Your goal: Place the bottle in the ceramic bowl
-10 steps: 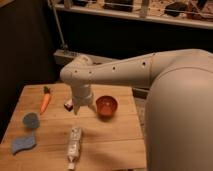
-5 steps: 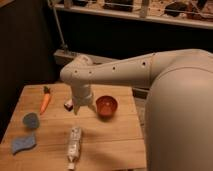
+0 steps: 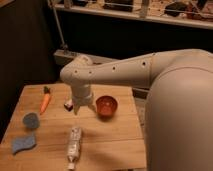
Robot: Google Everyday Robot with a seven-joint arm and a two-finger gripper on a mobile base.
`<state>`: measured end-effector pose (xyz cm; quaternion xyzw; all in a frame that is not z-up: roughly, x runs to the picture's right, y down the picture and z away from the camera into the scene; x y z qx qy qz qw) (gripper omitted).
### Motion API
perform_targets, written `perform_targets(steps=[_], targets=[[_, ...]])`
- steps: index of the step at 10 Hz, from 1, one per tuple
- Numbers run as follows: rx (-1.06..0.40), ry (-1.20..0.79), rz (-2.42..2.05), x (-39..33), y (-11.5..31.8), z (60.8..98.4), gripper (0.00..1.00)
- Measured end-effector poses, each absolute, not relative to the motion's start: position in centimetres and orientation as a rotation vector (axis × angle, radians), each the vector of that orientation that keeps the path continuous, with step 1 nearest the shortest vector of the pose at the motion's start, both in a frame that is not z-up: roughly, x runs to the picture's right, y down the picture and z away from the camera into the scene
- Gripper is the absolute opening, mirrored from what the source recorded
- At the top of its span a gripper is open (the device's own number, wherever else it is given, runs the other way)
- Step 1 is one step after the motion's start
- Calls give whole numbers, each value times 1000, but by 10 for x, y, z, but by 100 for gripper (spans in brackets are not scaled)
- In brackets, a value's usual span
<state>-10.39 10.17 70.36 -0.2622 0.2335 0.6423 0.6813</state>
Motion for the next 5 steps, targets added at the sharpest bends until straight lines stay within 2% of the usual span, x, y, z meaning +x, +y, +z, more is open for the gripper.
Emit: perform_targets(steps=[5], targets=[[-578,528,1435,-104,106,704,65]])
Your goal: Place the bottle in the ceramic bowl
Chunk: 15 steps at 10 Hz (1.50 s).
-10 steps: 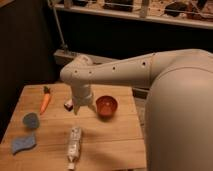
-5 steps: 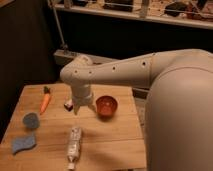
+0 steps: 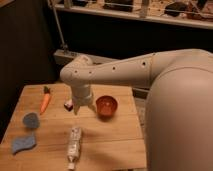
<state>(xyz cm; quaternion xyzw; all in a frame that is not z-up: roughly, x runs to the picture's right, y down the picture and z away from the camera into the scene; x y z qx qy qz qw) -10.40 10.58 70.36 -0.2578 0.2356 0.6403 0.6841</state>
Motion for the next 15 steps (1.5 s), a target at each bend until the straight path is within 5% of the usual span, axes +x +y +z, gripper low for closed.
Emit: perform_targets(steps=[8,15], targets=[[-581,537,1417,-158,185,697,65],[-575,547,1352,-178,235,735,65]])
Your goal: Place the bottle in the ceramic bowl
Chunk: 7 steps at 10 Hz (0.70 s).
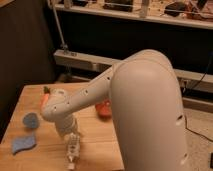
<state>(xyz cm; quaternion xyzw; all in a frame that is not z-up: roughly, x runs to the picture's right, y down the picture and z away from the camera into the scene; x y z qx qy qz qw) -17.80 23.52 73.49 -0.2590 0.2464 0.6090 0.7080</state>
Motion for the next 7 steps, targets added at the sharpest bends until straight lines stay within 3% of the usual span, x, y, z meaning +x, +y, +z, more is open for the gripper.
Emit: perform_targets(steps=[4,5,7], targets=[[-575,562,1347,-175,250,763,63],[-592,551,1336,-177,254,769,58],[-656,511,1296,-189,267,780,34]])
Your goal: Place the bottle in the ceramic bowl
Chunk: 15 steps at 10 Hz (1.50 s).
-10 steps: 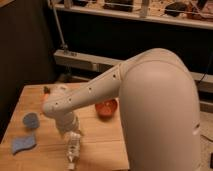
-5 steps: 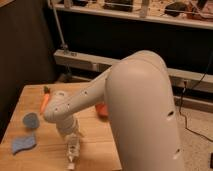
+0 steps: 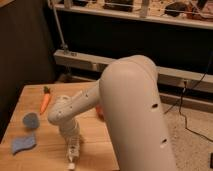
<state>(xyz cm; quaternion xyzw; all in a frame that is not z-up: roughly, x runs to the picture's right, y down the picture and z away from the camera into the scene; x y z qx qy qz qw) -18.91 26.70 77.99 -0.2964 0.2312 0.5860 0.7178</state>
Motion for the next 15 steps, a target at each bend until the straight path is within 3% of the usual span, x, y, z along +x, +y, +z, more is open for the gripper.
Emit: perform_targets(steps=[3,4,10,15], targets=[[-679,475,1272,-194,258,778,4],[-658,472,1269,-191,249,773,1],[-397,327,1403,-145,120,735,0],[-266,287,1445,-114,53,756,0]])
